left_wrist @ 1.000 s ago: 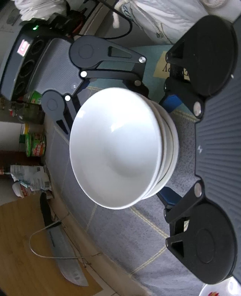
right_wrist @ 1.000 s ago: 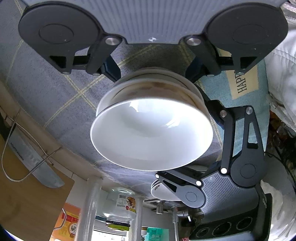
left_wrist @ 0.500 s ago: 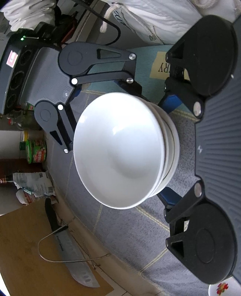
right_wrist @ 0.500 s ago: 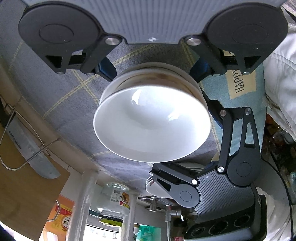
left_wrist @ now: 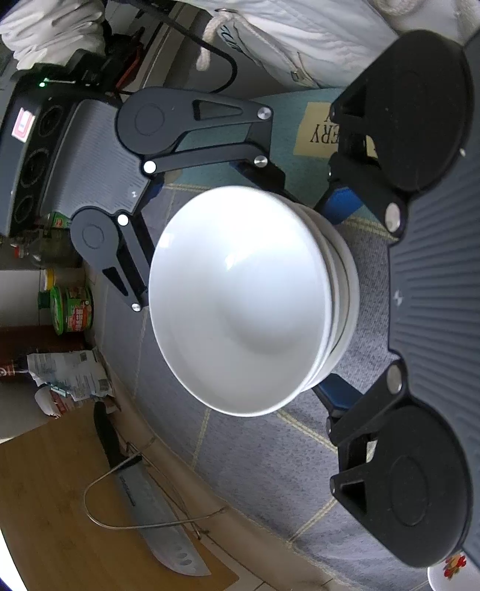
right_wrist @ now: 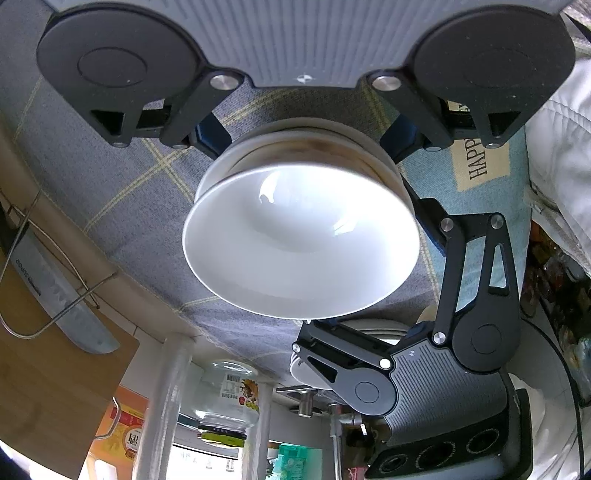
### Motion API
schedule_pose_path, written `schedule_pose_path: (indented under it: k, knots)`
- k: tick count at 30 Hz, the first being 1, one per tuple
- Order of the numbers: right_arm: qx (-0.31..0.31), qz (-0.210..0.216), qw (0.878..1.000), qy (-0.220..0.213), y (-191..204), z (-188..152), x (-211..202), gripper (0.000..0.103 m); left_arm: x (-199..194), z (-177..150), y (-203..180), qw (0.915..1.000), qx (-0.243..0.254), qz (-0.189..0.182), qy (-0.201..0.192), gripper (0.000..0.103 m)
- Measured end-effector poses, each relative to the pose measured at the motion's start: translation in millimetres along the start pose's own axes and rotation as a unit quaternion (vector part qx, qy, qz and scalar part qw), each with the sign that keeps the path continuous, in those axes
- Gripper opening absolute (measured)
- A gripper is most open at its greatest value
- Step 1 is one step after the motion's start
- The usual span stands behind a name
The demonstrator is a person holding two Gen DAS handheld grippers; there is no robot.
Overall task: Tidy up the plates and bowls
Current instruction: 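Lift and carry the bowl stack with both tools over the plate stack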
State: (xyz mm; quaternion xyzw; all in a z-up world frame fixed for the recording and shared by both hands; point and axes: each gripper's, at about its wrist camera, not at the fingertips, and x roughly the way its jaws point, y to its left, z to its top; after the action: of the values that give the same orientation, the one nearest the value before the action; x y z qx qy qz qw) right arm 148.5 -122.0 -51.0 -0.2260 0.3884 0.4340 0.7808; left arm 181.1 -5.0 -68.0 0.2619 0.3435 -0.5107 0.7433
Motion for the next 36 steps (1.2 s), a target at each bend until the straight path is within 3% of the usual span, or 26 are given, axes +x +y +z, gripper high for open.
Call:
schedule_pose_path:
  k: [8, 11, 36]
  knots:
    - [-0.002, -0.001, 1.000, -0.008, 0.0, -2.1, -1.2, 0.090, 0.5, 0.8, -1.9, 0.9999, 0.011, 0.003, 0.001, 0.087]
    - [-0.010, -0.010, 1.000, -0.013, 1.4, -2.8, -1.1, 0.095, 0.4, 0.4, -1.9, 0.9999, 0.011, 0.002, 0.000, 0.087]
    - [-0.035, -0.005, 0.999, -0.007, 9.5, 10.1, -8.0, 0.092, -11.9, 0.2, -9.4, 0.9997, 0.005, 0.024, -0.006, 0.087]
